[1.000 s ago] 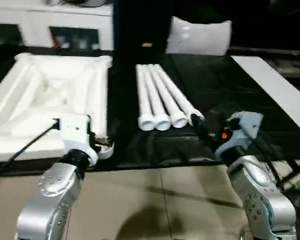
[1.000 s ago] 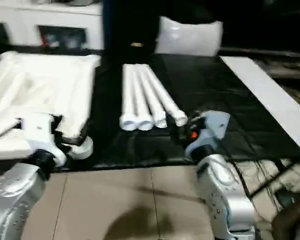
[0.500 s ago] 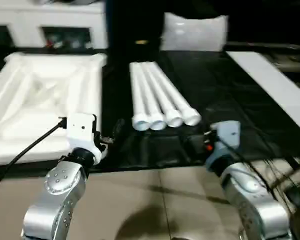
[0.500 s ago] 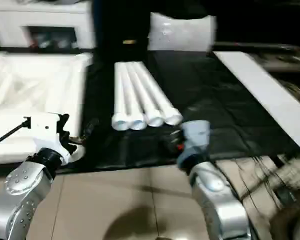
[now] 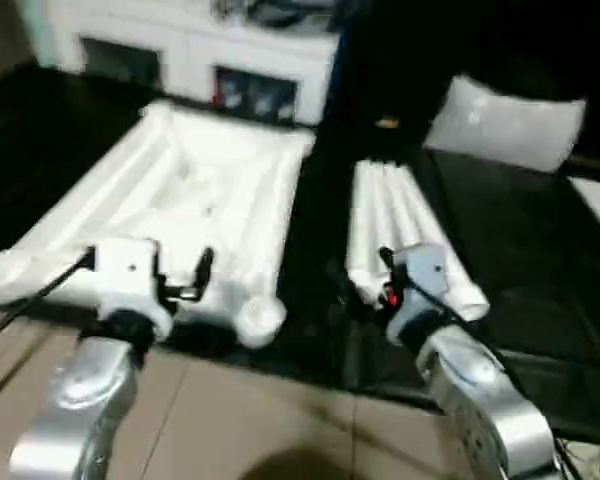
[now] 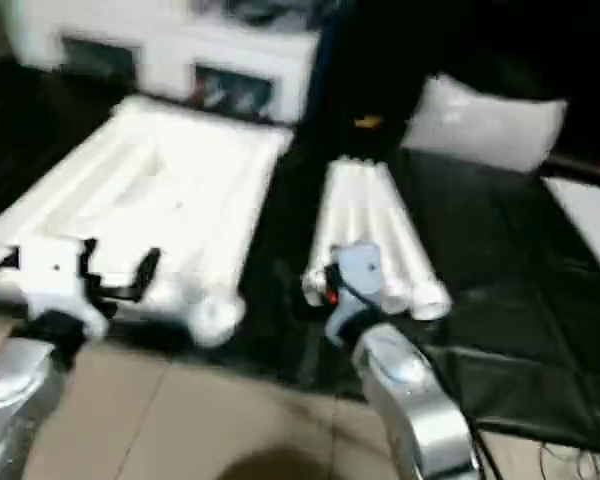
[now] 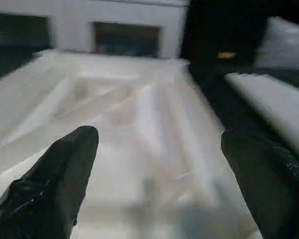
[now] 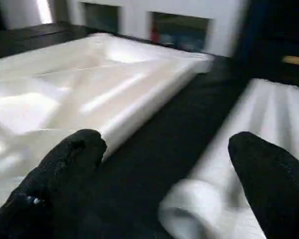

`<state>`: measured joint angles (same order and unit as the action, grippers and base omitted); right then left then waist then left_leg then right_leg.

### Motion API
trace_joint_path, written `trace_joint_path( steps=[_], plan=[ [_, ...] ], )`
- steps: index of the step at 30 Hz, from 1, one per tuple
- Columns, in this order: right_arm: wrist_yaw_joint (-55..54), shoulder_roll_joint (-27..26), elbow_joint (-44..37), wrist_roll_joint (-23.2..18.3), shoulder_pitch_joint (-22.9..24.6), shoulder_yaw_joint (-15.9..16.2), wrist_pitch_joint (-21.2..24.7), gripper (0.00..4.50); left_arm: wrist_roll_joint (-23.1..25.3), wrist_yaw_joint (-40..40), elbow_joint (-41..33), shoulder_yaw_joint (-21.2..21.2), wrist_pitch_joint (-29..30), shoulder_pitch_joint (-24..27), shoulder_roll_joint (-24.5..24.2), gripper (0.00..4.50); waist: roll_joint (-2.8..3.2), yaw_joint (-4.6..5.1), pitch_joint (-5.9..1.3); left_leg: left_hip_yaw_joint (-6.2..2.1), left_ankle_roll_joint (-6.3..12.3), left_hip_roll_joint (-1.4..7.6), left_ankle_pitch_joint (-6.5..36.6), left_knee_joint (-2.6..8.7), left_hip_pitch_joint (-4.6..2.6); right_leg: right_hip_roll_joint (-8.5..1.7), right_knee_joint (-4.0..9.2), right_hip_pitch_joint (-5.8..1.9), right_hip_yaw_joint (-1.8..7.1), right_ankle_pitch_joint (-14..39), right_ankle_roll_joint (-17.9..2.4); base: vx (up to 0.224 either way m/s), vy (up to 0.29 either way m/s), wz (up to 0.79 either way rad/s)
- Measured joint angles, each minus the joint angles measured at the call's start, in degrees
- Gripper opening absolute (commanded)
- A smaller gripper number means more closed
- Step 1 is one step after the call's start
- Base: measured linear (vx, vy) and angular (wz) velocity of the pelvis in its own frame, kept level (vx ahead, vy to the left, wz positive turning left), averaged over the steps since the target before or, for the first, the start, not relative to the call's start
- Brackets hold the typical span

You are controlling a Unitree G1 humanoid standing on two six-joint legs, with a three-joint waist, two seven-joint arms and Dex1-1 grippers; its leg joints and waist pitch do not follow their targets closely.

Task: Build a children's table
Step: Move to table

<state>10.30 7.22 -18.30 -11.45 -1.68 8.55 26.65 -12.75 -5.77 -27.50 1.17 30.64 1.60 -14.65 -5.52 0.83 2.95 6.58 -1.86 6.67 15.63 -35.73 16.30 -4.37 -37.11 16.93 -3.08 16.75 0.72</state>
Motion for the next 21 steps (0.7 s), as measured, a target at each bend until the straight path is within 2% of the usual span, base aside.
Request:
trace_joint_path(
  steps=[1,2,3,4,5,6,7,8,9,10,11,12,13,14,15,16,17,18,19,20,21],
  plan=[
    [-0.2,0.7,-0.1,0.2,0.1,-0.8,-0.3,4.50,-0.1,-0.5,0.1,-2.0,-0.1,-0.3,0.9,4.46,0.79,-0.69,0.02,-0.13,2.44,0.27,1.3,-1.83,0.56,0.48,0.44,-0.26,0.33,0.1,-0.2,0.150,-0.074,0.04],
    [-0.7,0.8,-0.1,0.5,0.3,-1.6,-0.5,4.50,-0.1,-0.8,0.4,-3.0,-0.1,-0.5,1.3,4.46,1.55,-1.10,-0.15,-0.46,2.73,0.46,1.5,-4.40,2.27,0.84,0.88,-0.35,0.43,0.1,-0.3,0.176,-0.039,-0.12],
    [-1.3,0.7,-0.1,0.9,0.5,-2.1,-0.5,4.50,-0.1,-1.0,0.9,-3.3,-0.1,-0.8,1.3,4.46,1.99,-1.63,-0.25,-0.71,2.66,0.54,1.4,-5.80,3.46,1.01,1.37,-0.90,0.51,0.1,-0.5,0.147,-0.005,-0.09],
    [-1.8,0.3,-0.2,1.1,0.8,-2.3,-0.5,4.50,0.0,-1.0,1.6,-3.3,-0.1,-1.8,1.3,4.46,2.68,-2.29,-0.42,-0.82,2.45,1.17,1.2,-4.35,4.63,1.38,1.94,-1.67,0.15,0.4,-0.5,0.147,-0.005,-0.09],
    [-2.1,0.1,-0.6,1.3,0.8,-2.4,-0.5,4.50,0.0,-1.1,1.6,-3.2,-0.3,-2.5,1.3,4.46,3.84,-2.48,-0.59,-0.76,1.88,2.30,0.1,-1.07,5.08,2.16,2.25,-2.26,-0.75,0.7,-0.6,0.149,0.020,-0.02],
    [-2.3,-0.2,-0.8,1.5,0.9,-2.4,-0.4,4.50,0.0,-1.3,1.9,-3.1,-0.4,-3.0,1.2,4.46,4.83,-2.50,-0.43,-1.12,-0.35,3.11,-2.3,-1.42,4.70,2.76,2.17,-2.90,-1.08,1.3,-0.3,0.204,0.065,0.00],
    [-2.4,-1.3,-0.8,1.7,0.8,-1.3,-0.2,4.50,0.0,-1.4,2.6,-2.5,-0.4,-3.4,1.1,4.46,4.67,-1.91,-0.47,-1.51,0.15,2.49,-1.6,-1.26,4.03,2.70,1.50,-2.63,-0.95,2.3,-1.7,0.204,0.065,0.00],
    [-2.4,-1.8,-1.1,1.8,0.2,-0.4,-0.2,4.50,0.0,-1.4,3.2,-1.6,-0.4,-3.9,0.9,4.46,4.09,-1.16,-0.51,-1.55,0.28,1.90,-1.3,-1.10,3.76,2.25,-0.61,-1.72,-0.74,3.1,-3.0,0.231,0.061,0.04],
    [-2.5,-1.7,-1.4,2.0,-0.2,-0.2,-0.2,4.50,0.0,-1.4,4.3,-1.1,-0.4,-4.6,0.9,4.46,3.99,-0.51,-0.63,-1.55,0.49,1.60,-0.9,-1.10,3.37,2.06,-2.67,-0.41,-0.82,3.3,-3.0,0.178,0.024,0.07],
    [-2.9,-1.4,-1.6,2.3,-0.3,-0.5,-0.3,4.50,0.0,-1.5,5.1,-1.0,-0.5,-5.0,1.0,4.46,4.06,0.53,-0.67,-1.45,0.66,1.32,-0.3,-1.09,2.73,1.82,-5.16,1.61,-0.73,2.9,-1.7,0.178,0.024,0.07],
    [-3.4,-1.1,-1.7,2.5,0.0,-0.9,-0.3,4.50,0.0,-1.6,5.6,-1.2,-0.6,-5.6,1.2,4.46,3.91,0.99,-0.82,-1.03,0.82,1.16,0.0,-1.08,2.31,1.49,-5.74,3.35,-0.57,2.3,-0.8,0.143,0.002,0.06],
    [-3.8,-0.7,-1.6,2.7,0.1,-1.3,-0.2,4.50,0.0,-1.8,6.0,-1.5,-0.7,-6.1,1.3,4.46,3.38,1.49,-0.96,-0.56,0.63,0.64,0.3,-1.06,1.83,0.84,-4.79,4.95,-0.34,1.4,-0.6,0.122,-0.026,0.05],
    [-4.2,-0.3,-1.7,3.1,0.4,-1.6,-0.3,4.50,0.0,-2.1,6.3,-1.7,-1.0,-6.6,1.6,4.46,1.62,1.73,-1.44,0.19,0.39,-0.55,1.0,-1.19,1.50,-0.17,-1.19,4.91,1.22,-2.2,-0.4,0.122,-0.026,0.05],
    [-4.4,0.3,-1.7,3.3,1.1,-2.1,-0.4,4.50,0.0,-2.1,6.9,-2.1,-1.2,-7.0,2.6,4.46,1.83,1.39,-1.15,0.29,1.26,-0.75,1.9,-1.84,1.04,0.14,-1.63,4.53,1.71,-1.6,-0.2,0.104,-0.072,0.05],
    [-4.5,0.8,-1.4,3.5,1.7,-2.6,-0.3,4.50,-0.1,-2.4,6.9,-3.3,-1.2,-6.9,3.4,4.46,2.22,0.57,-1.06,0.07,2.74,-0.63,2.7,-2.87,0.89,0.75,-1.06,3.96,2.15,-1.5,-0.4,0.130,-0.069,-0.09],
    [-4.8,0.9,-1.1,3.8,1.8,-3.7,0.3,4.50,-0.4,-2.6,6.9,-4.4,-1.2,-7.2,3.8,4.46,3.11,0.08,-1.18,-0.93,3.04,-0.80,2.8,-6.03,2.43,1.09,-0.41,3.31,2.20,-1.5,-0.6,0.130,-0.069,-0.09],
    [-4.9,0.8,-1.1,4.0,1.8,-4.0,0.6,4.50,-0.6,-2.8,6.9,-4.5,-1.1,-7.4,3.8,4.46,3.33,-0.17,-1.27,-1.19,2.60,-0.99,2.4,-6.70,3.45,1.19,0.04,2.70,2.19,-1.6,-1.0,0.147,-0.023,-0.15],
    [-4.9,0.6,-1.2,4.0,1.5,-4.1,0.7,4.50,-0.8,-2.8,6.8,-4.2,-1.1,-7.8,3.5,4.46,3.81,-0.56,-1.44,-1.30,2.18,-0.79,1.1,-5.15,4.18,1.52,0.06,2.44,2.19,-1.5,-1.1,0.105,-0.020,-0.14],
    [-4.9,0.2,-1.4,4.1,0.9,-4.2,0.9,4.50,-0.9,-2.9,6.3,-3.8,-1.1,-8.0,3.1,4.46,5.13,-1.23,-1.58,-1.13,-0.86,0.87,-1.7,-0.97,4.72,3.38,-0.03,2.42,2.37,-1.3,-1.1,0.105,-0.020,-0.14],
    [-4.9,-0.4,-1.2,4.0,0.7,-4.2,1.5,4.50,-0.9,-2.9,6.4,-3.2,-1.1,-7.6,2.5,4.46,5.23,-2.14,-1.58,-0.58,-1.43,1.86,-1.7,-1.95,4.72,4.07,-0.37,2.76,3.28,-1.2,-1.0,0.099,0.048,-0.52],
    [-4.8,-1.0,-1.3,3.7,0.6,-3.5,2.0,4.50,-0.9,-2.9,6.5,-2.5,-1.1,-7.2,2.2,4.46,4.87,-2.56,-1.86,0.30,-1.38,2.00,-1.6,-1.80,4.47,4.22,-0.26,3.17,4.03,-1.5,-0.6,0.136,0.098,-0.57]
  ],
)
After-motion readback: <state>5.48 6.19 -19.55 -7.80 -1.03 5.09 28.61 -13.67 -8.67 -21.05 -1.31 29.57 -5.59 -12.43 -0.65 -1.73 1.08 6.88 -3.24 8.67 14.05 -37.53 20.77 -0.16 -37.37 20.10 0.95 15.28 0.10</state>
